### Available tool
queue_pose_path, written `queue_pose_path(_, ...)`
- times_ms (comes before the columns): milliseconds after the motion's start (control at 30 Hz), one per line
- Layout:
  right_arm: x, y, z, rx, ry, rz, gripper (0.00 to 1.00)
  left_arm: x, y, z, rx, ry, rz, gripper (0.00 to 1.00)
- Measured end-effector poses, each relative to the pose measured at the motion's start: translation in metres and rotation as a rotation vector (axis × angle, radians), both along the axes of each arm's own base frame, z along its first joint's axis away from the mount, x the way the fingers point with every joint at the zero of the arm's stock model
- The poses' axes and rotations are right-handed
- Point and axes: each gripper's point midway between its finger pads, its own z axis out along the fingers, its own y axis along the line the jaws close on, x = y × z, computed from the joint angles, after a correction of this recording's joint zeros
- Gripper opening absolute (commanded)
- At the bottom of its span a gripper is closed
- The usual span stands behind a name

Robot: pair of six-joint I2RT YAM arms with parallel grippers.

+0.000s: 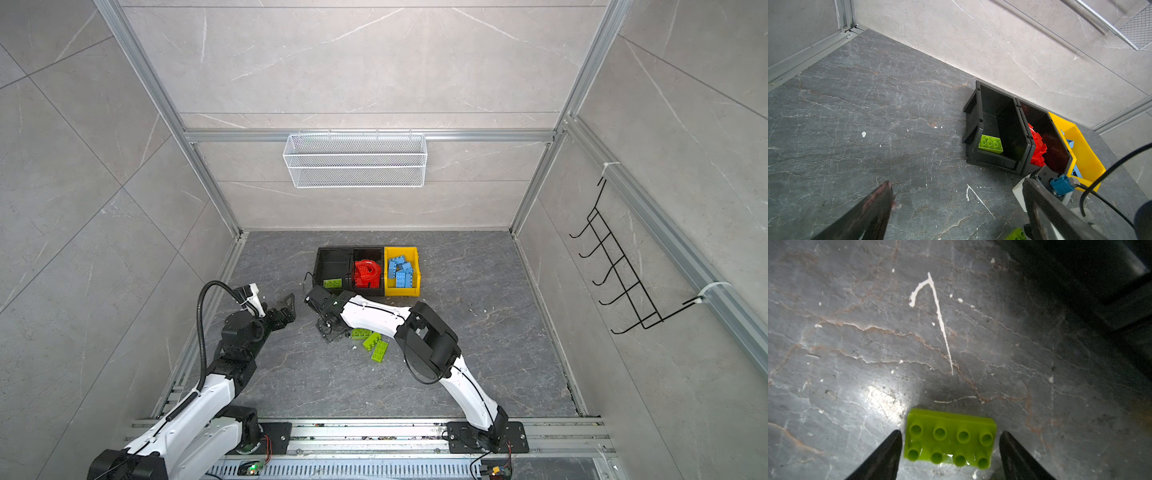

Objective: Sort the legos into containers by color
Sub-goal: 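Close the right gripper on the lime-green 2x4 brick and lift it, then carry the lime-green brick over the empty black compartment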

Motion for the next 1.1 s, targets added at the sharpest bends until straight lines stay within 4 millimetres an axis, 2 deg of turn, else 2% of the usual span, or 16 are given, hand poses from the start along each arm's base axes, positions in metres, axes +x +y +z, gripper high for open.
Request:
queue_pose_path(200,0.0,0.001,-0.007,-0.007,0.009,0.001,0.74,0.0,0.0,0.0,0.0,0.0,0.0,0.99)
queue_pose_path(767,0.003,0.003,-0.004,0.009,-0.018,0.012,0.62,0.0,0.0,0.0,0.001,0.0,0.002,0.99)
queue_pose_path(967,0.01,0.007,0.027,0.055,-0.075,0.028,0.62,0.0,0.001,0.0,0.001,0.0,0.004,0.99)
queue_pose_path(1100,0.027,0.011,0.055,0.1,-0.123,0.032,0.62,0.0,0.001,0.0,0.001,0.0,0.004,0.99)
